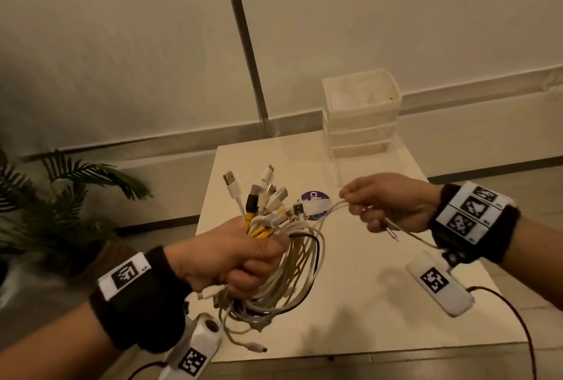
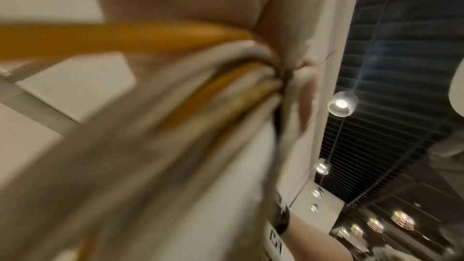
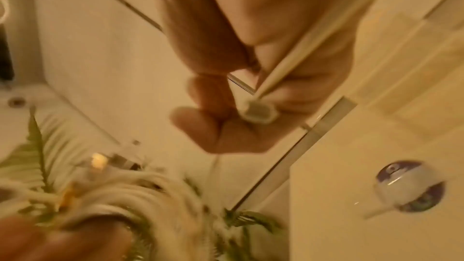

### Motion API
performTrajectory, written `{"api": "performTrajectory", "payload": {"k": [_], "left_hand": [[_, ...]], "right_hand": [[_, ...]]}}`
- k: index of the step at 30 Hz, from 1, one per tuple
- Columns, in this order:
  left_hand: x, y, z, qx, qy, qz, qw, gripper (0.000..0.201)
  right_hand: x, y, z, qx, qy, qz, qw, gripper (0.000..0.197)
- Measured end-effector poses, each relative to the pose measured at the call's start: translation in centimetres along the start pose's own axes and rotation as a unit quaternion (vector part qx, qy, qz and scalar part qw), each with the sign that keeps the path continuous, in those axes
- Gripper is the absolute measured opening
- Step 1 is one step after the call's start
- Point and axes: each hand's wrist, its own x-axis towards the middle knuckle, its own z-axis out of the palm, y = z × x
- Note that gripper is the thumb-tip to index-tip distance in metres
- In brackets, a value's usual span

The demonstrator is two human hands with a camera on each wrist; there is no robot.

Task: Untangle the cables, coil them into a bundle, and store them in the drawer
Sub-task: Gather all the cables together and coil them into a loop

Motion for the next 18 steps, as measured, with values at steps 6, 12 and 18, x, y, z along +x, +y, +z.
{"api": "performTrajectory", "payload": {"k": [6, 12, 18], "left_hand": [[2.7, -2.1, 1.6, 0.016, 0.291, 0.017, 0.956, 0.02], [6.6, -3.7, 3.2, -0.075, 0.437, 0.146, 0.884, 0.024], [8.9, -4.1, 3.1, -0.217, 0.474, 0.211, 0.827, 0.028]], "right_hand": [[-2.0, -1.1, 4.2, 0.243, -0.057, -0.061, 0.966, 0.029], [-2.9, -0.8, 8.4, -0.038, 0.029, -0.189, 0.981, 0.034], [-2.2, 0.1, 10.0, -0.255, 0.132, -0.278, 0.916, 0.034]]}}
